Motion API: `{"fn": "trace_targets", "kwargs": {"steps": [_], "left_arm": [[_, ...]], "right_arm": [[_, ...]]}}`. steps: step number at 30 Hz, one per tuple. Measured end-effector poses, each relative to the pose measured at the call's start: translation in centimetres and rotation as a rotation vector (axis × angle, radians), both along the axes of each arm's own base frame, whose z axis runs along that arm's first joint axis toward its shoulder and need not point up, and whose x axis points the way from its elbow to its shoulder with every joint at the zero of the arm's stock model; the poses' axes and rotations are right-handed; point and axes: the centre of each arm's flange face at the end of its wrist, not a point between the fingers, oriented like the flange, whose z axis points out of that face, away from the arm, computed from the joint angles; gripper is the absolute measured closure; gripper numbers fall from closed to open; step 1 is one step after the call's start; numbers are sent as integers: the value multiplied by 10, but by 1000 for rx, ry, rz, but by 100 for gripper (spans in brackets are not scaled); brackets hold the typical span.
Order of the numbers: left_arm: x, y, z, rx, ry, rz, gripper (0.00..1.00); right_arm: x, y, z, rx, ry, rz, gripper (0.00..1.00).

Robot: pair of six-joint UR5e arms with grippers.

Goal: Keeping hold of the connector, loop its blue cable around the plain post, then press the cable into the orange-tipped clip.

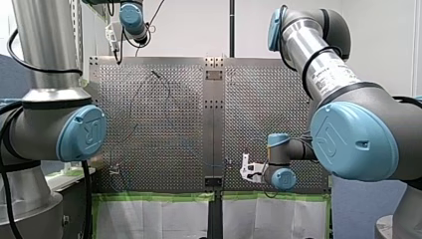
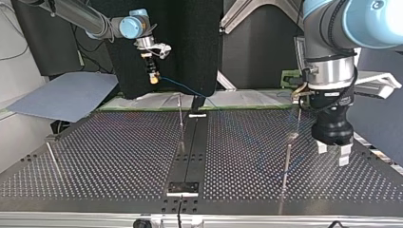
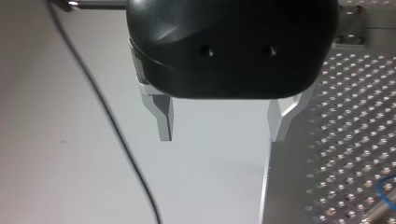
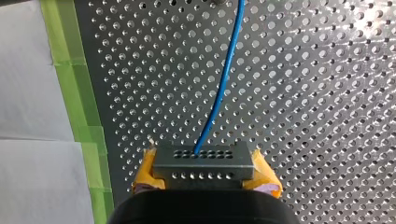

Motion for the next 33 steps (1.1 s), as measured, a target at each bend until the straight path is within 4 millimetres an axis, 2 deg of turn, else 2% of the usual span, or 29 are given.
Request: {"fn": "trace_targets", "kwargs": {"steps": [8, 14, 20, 23, 27, 33], "left_arm": [[9, -24, -4, 71, 82, 5, 0], [13, -45, -27, 147, 186, -5, 0], [-3, -65, -53, 241, 293, -38, 0], [-13, -74, -59, 286, 331, -58, 0], [-20, -75, -63, 331, 374, -53, 0], [-23, -65, -66, 333, 428, -25, 0]], "right_arm": [[2, 1, 0, 0, -1, 4, 100], [3, 2, 0, 1, 0, 7, 100], [4, 3, 0, 3, 1, 10, 100], [5, 4, 0, 5, 3, 12, 100], [5, 4, 0, 6, 3, 13, 100], [7, 4, 0, 4, 3, 16, 100]]}}
